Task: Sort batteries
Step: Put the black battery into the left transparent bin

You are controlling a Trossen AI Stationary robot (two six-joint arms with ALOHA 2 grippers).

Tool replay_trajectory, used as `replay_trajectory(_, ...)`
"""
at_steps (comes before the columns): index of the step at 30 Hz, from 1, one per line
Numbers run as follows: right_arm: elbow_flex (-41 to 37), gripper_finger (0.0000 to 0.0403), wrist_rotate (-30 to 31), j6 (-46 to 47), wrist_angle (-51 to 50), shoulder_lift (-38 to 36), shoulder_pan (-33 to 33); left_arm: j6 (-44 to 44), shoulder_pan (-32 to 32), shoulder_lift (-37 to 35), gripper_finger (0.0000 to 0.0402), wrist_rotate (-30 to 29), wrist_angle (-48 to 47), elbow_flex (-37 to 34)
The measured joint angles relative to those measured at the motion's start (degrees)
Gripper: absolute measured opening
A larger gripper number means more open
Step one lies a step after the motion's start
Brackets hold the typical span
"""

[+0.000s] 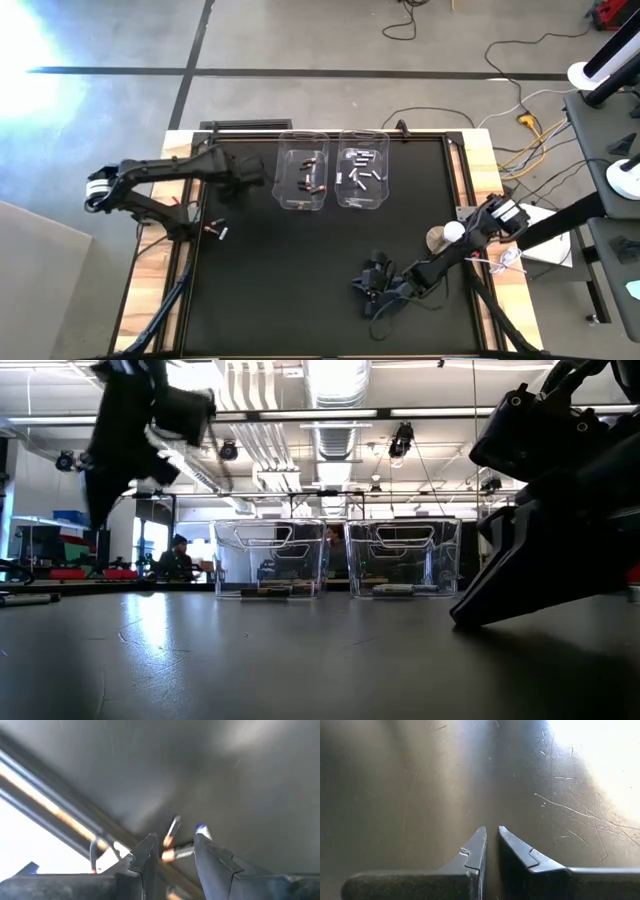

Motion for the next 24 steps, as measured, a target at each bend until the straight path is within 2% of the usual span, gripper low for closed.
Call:
replay_trajectory(5,-0.27,0.0038,-0.36,-1.38,-1.04,-1.80,0.02,-1.33,-0.02,1.12,0.0107,0.43,1.20,-8.79)
replay_trajectory(11,-0.27,0.0038,0.72,-1.79,-1.24,-2.22,0.09,-0.89,0.00,4.47,0.0107,0.49,7.71,-14.75)
replay_trajectory(15,-0.23,0.0038,1.09,-1.79,-1.10,-2.22,0.07,0.09,0.00,7.27,0.0107,0.41,11.00,-15.98)
replay_trajectory(24,-0.16,0.0038,1.44,-1.47,-1.17,-2.22,0.07,2.40,0.00,14.44,0.0107,1.39,11.88,-15.59)
